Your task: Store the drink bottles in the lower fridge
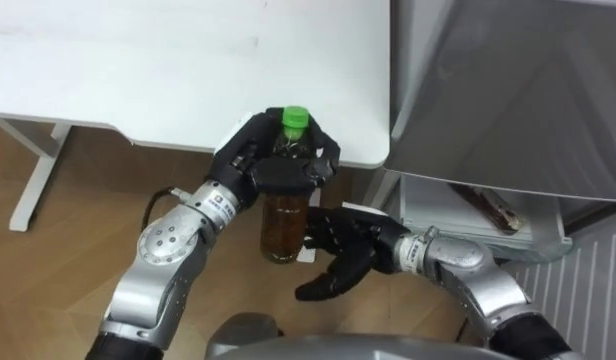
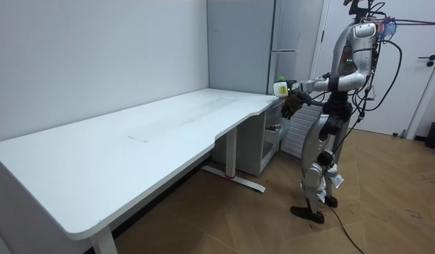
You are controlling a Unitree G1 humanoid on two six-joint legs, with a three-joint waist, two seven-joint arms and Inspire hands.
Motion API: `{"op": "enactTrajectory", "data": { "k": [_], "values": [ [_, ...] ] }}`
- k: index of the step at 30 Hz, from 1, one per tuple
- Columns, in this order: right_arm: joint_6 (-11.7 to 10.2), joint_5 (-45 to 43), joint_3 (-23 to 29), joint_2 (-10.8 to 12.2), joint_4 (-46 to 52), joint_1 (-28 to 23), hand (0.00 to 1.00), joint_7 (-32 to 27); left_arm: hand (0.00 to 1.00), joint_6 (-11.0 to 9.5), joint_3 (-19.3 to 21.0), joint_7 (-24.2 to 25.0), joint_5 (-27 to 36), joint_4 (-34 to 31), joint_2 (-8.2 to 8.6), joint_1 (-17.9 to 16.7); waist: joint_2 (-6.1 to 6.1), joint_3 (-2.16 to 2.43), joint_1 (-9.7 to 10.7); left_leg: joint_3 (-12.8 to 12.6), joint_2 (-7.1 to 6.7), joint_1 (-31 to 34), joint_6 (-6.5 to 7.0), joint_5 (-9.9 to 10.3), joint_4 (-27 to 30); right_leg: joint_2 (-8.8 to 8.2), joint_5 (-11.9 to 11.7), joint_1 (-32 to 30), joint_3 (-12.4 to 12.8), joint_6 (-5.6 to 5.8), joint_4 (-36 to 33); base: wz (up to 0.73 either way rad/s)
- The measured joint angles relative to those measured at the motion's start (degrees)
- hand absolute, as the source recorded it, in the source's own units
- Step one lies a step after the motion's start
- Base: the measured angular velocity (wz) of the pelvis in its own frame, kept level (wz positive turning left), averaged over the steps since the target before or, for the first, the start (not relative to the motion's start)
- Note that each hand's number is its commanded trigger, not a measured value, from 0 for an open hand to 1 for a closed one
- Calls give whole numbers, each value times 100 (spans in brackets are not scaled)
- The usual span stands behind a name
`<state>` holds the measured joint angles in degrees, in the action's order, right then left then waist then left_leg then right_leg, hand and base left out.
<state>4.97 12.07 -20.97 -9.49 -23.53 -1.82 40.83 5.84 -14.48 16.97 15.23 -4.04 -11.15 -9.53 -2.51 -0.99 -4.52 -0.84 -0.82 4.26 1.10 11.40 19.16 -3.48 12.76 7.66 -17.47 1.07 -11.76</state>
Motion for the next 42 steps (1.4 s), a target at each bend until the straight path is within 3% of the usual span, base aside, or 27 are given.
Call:
{"op": "enactTrajectory", "data": {
  "k": [8, 18, 19, 20, 21, 29, 32, 36, 38, 40, 41, 42],
  "values": [
    [-13, 1286, -35, 92, 1, 3, 0, 2, 100, 0, -180, 275, 3, 5, -4, 0, 15, -8, 102, 37, -1, -58, 1, -1, -20, -3, 0, 54, -2, 0, 8, 0],
    [4, 1989, -251, 52, 0, -176, 3, -212, 100, -4, -246, 366, 42, 144, 23, 1, 100, 12, 132, -8, 3, -27, -1, -1, -24, 10, 0, 19, 8, 0, 9, 0],
    [5, 1989, -264, 51, -1, -179, 20, -235, 100, -7, -251, 364, 43, 163, 25, 1, 108, 16, 132, -9, 3, -32, -1, -1, -26, 9, 0, 20, 8, 0, 9, 0],
    [5, 1989, -280, 51, -1, -188, 70, -277, 100, -16, -251, 359, 47, 199, 35, 1, 115, 19, 132, -14, 4, -44, -1, -1, -29, 8, 0, 27, 8, 0, 9, 0],
    [5, 1989, -285, 51, -1, -199, 100, -297, 100, -28, -252, 352, 47, 220, 36, 1, 116, 19, 131, -15, 4, -56, -1, -1, -32, 8, 0, 37, 8, 0, 9, 0],
    [5, 1988, -317, 34, -26, -207, 100, -348, 100, -112, -306, 338, 86, 339, 92, 1, 120, 15, 129, -22, -1, -80, -2, -2, -49, 4, 0, 51, 14, 0, 8, 0],
    [-2, 1990, -372, -16, -58, -211, 100, -330, 95, -146, -407, 358, 83, 346, 79, -1, 101, 8, 125, -33, -7, -80, -1, -4, -75, -4, 0, 38, 9, 0, 8, 0],
    [-158, 1968, -461, -43, -58, -211, 100, -332, 92, -133, -383, 329, 199, 346, 90, -1, 67, 7, 125, -48, -12, -82, -1, -5, -117, -12, -1, 17, 8, 1, 9, 0],
    [-158, 1969, -464, -41, -58, -211, 100, -332, 81, -133, -385, 329, 210, 346, 96, -1, 45, 9, 124, -52, -15, -90, 0, -5, -140, -17, -1, 11, 6, 1, 9, 0],
    [-157, 1975, -464, -41, -59, -211, 100, -332, 33, -133, -386, 328, 208, 345, 108, -1, 36, 12, 118, -65, -15, -100, 0, -5, -148, -19, -1, 13, 14, 2, 11, 0],
    [-157, 1975, -467, -41, -59, -211, 100, -336, 0, -133, -386, 324, 209, 345, 113, -1, 35, 11, 121, -73, -15, -109, 1, -5, -138, -23, -1, 20, 17, 2, 15, 0],
    [-157, 1975, -471, -43, -59, -211, 100, -361, 0, -133, -387, 324, 210, 345, 113, 0, 35, 11, 121, -76, -16, -115, 1, -5, -118, -25, -1, 27, 17, 2, 17, 0]
  ]
}}
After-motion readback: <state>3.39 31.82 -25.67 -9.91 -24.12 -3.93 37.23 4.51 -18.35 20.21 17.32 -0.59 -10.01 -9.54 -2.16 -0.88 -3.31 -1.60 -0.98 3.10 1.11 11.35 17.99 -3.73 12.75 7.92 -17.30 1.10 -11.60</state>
